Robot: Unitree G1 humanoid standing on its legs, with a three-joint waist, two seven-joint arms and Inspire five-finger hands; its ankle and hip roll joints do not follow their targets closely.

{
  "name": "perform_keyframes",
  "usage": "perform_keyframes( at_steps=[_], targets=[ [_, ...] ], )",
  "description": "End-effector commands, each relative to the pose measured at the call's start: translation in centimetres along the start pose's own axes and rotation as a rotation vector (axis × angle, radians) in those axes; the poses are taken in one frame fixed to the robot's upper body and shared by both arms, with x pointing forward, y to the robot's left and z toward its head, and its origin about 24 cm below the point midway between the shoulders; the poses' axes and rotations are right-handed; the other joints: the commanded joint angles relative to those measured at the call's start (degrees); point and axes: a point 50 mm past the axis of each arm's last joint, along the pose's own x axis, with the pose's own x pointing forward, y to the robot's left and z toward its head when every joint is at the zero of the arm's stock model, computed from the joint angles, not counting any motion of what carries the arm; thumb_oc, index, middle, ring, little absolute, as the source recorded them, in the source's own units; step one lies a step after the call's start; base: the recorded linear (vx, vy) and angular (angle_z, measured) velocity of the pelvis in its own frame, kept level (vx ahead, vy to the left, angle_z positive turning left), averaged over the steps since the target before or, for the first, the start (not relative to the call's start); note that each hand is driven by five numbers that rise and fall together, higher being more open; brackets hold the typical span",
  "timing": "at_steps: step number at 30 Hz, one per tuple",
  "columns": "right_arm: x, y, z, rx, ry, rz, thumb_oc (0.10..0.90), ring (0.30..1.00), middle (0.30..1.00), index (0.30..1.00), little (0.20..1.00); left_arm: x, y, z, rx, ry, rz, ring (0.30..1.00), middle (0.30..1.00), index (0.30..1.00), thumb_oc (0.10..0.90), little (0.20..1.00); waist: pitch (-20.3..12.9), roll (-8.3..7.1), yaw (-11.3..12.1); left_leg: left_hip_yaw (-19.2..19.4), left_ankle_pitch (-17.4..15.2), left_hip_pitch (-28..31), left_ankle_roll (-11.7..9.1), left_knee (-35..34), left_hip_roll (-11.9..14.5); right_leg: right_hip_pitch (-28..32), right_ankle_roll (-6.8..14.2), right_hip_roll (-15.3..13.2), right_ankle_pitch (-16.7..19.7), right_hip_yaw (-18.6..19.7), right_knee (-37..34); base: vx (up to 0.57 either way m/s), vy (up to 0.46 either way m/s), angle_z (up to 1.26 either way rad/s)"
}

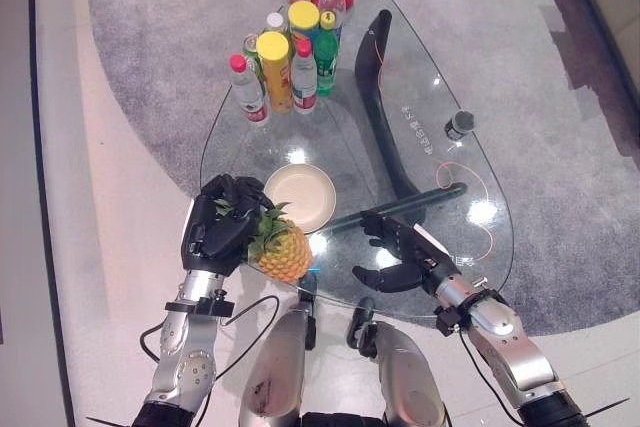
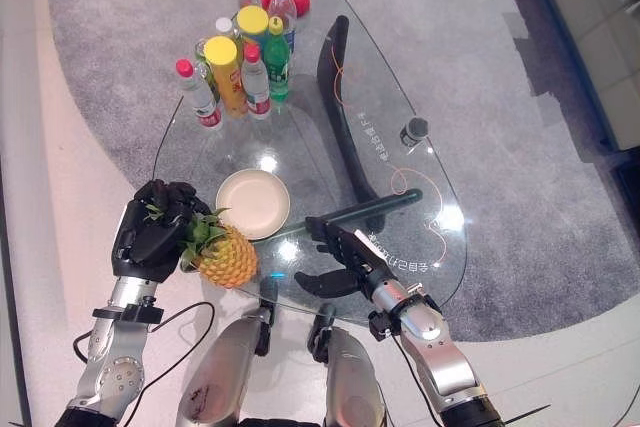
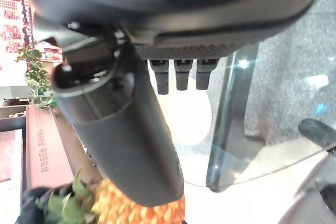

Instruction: Pick up the fruit to the plate

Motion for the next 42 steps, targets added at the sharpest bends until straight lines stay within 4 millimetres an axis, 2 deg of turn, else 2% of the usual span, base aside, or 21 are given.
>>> perform_keyframes(
  at_steps=[1,10,18,20,24,29,33,40,41,42],
  targets=[
    [0.2,0.8,2.8,0.006,-0.147,0.071,0.8,0.9,0.9,0.9,0.9,2.1,-2.5,6.0,0.077,-0.37,-0.089,0.3,0.3,0.3,0.1,0.2,-1.46,0.95,-0.9,-0.58,-5.93,0.05,2.1,11.26,-0.74,1.61,2.82,-0.64,12.47,-1.27,-5.98,0.06,0.025,0.0],
    [0.6,3.0,0.6,0.074,-0.035,0.172,0.8,0.9,0.9,0.9,0.9,2.8,-2.4,6.1,0.159,-0.399,-0.013,0.3,0.3,0.3,0.1,0.2,-1.46,0.62,-1.5,0.25,-5.82,-0.13,1.95,12.3,-0.38,1.36,2.88,-0.38,12.66,-0.38,-5.59,0.04,0.016,-0.01],
    [1.6,5.0,0.0,0.101,0.006,0.263,0.8,0.9,0.9,0.9,0.9,4.5,-3.5,6.1,0.188,-0.458,0.042,0.3,0.3,0.3,0.1,0.2,-1.46,-0.42,-2.39,0.85,-5.45,-6.64,1.61,14.05,0.37,-4.79,3.2,-0.11,13.54,0.22,-4.66,-0.05,0.0,-0.08],
    [1.8,5.2,0.0,0.102,0.006,0.268,0.8,0.9,0.9,0.9,0.9,4.8,-3.6,6.3,0.193,-0.466,0.046,0.3,0.3,0.3,0.1,0.2,-1.46,-0.59,-2.46,0.99,-5.42,-7.74,1.53,14.29,0.53,-5.72,3.27,-0.01,13.68,0.29,-4.65,-0.06,-0.01,-0.05],
    [2.8,5.5,0.5,0.113,-0.002,0.287,0.8,0.9,0.9,0.9,0.9,6.2,-3.4,7.0,0.221,-0.513,0.058,0.3,0.3,0.3,0.1,0.2,-1.46,-1.9,-3.11,1.65,-5.35,-13.29,1.23,15.45,1.54,-10.41,3.47,0.77,14.28,0.66,-4.56,-0.08,-0.02,-0.08],
    [3.4,5.6,1.1,0.116,-0.022,0.297,0.8,0.9,0.9,0.9,0.9,6.9,-3.5,7.7,0.237,-0.558,0.058,0.3,0.3,0.3,0.1,0.2,-1.46,-2.85,-3.73,2.17,-4.99,-16.54,1.01,15.59,2.05,-13.09,3.62,1.42,14.98,0.97,-5.26,-0.07,-0.009,-0.13],
    [4.5,5.4,2.5,0.105,-0.05,0.302,0.8,0.9,0.9,0.9,0.9,7.8,-3.9,8.9,0.259,-0.639,0.064,0.3,0.3,0.3,0.1,0.2,-1.46,-3.81,-4.62,2.71,-4.74,-19.9,0.75,15.53,2.34,-16.05,3.68,2.18,15.63,1.4,-6.22,-0.07,0.02,-0.05],
    [5.5,4.7,4.1,0.072,-0.067,0.311,0.8,0.9,0.9,0.9,0.9,9.0,-4.7,10.8,0.329,-0.767,0.067,0.3,0.3,0.3,0.1,0.2,-1.46,-4.22,-6.09,2.96,-4.85,-22.99,0.46,14.93,2.22,-19.73,3.83,2.93,16.24,2.91,-7.27,-0.02,0.07,-0.13],
    [5.3,4.8,3.9,0.077,-0.057,0.316,0.8,0.9,0.9,0.9,0.9,8.9,-4.7,10.7,0.342,-0.77,0.067,0.3,0.3,0.3,0.1,0.2,-1.46,-3.92,-6.02,2.51,-6.79,-21.54,0.23,15.28,2.29,-18.57,4.29,3.21,14.8,3.12,-6.68,0.0,0.049,-0.16],
    [5.5,4.5,4.3,0.067,-0.069,0.313,0.8,0.9,0.9,0.9,0.9,9.0,-4.9,11.1,0.345,-0.792,0.062,0.3,0.3,0.3,0.1,0.2,-1.46,-4.16,-6.25,3.11,-4.97,-23.09,0.58,14.83,2.22,-20.08,3.87,3.03,16.28,3.04,-7.25,-0.01,0.055,-0.13]
  ],
)
